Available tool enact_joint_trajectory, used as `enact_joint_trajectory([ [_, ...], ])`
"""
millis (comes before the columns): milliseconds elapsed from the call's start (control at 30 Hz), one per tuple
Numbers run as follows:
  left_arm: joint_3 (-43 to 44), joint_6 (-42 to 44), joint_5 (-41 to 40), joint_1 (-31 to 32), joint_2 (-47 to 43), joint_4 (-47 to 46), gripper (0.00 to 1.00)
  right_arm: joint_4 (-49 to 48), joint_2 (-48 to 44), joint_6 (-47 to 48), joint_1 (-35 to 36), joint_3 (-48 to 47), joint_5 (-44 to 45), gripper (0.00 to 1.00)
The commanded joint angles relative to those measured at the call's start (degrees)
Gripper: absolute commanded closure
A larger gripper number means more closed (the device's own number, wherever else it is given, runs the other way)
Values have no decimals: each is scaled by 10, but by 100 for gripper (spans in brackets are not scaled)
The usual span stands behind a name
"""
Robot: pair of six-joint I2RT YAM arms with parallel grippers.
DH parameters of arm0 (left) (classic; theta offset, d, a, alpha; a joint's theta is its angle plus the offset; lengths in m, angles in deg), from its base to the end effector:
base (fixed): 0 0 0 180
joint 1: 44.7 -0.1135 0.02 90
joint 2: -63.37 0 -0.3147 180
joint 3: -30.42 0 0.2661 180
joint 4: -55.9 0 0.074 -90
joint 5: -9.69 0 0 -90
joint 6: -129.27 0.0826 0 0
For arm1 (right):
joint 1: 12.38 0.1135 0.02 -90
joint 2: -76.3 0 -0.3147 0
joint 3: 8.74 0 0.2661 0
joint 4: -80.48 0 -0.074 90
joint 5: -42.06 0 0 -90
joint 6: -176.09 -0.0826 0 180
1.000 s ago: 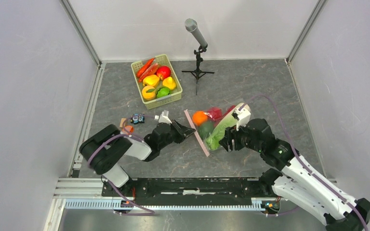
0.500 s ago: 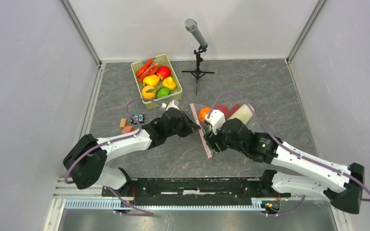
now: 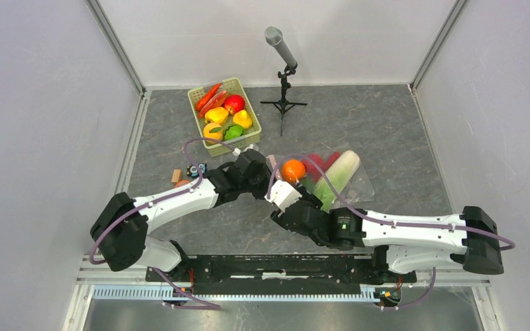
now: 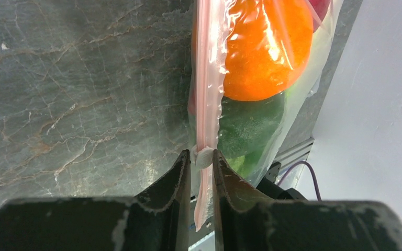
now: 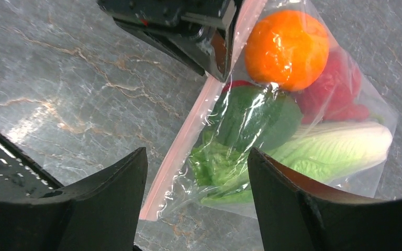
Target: Open the zip-top bag and remove the fake food
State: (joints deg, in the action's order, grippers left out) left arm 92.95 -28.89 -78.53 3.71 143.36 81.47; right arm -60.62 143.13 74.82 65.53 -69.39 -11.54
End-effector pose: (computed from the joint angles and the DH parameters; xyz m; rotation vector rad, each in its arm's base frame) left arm 0.2195 -0.2512 0.2367 -0.4232 2.5321 -0.9698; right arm 0.1024 0.2439 0.2747 -0.9412 1.9661 0.1211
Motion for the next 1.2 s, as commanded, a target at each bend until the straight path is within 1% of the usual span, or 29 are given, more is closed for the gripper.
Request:
enact_joint_trajectory([
  [0,22,-28,31,3,-4,10,98,-90,-5,5,13,49,47,25],
  [133,27,-33,38,3,-2,10,98,-152,-6,21,16,97,58,25],
  [233,32,-36,43,3,3,10,98,-177,4,26,19,118,76,24],
  [333,34,-39,44,3,6,10,98,-180,19,22,22,127,115,25],
  [400,35,-38,42,3,6,10,98,-168,27,11,22,128,147,29],
  [433,35,-37,40,3,5,10,98,-158,29,11,22,126,154,33],
  [467,35,-37,38,3,5,10,98,-147,31,8,22,123,157,39],
  [500,35,-35,33,3,5,11,98,-136,28,5,22,120,158,47],
  [533,35,-32,29,3,4,14,98,-125,24,3,22,119,154,58],
  [600,38,-25,15,2,4,21,98,-107,10,-4,22,118,145,74],
  [633,40,-21,10,1,6,25,98,-100,1,-5,22,117,139,82],
  [667,42,-18,4,0,8,29,98,-91,-7,-6,22,118,129,86],
  [700,44,-14,0,-1,10,32,98,-80,-17,-9,22,118,121,96],
  [733,46,-11,-4,-4,14,36,98,-70,-24,-13,22,116,116,100],
  [1000,50,10,-1,-34,28,42,98,-15,-74,-40,23,125,59,100],
  [1033,50,16,4,-34,26,42,98,-14,-77,-42,22,125,47,98],
  [1067,48,20,10,-34,24,42,98,-15,-80,-45,22,125,35,95],
  [1100,42,22,15,-34,20,41,95,-16,-83,-50,22,125,27,88],
  [1133,33,25,19,-33,13,36,87,-18,-86,-56,22,125,24,81],
  [1167,16,24,22,-33,5,28,79,-18,-88,-64,22,125,23,72],
])
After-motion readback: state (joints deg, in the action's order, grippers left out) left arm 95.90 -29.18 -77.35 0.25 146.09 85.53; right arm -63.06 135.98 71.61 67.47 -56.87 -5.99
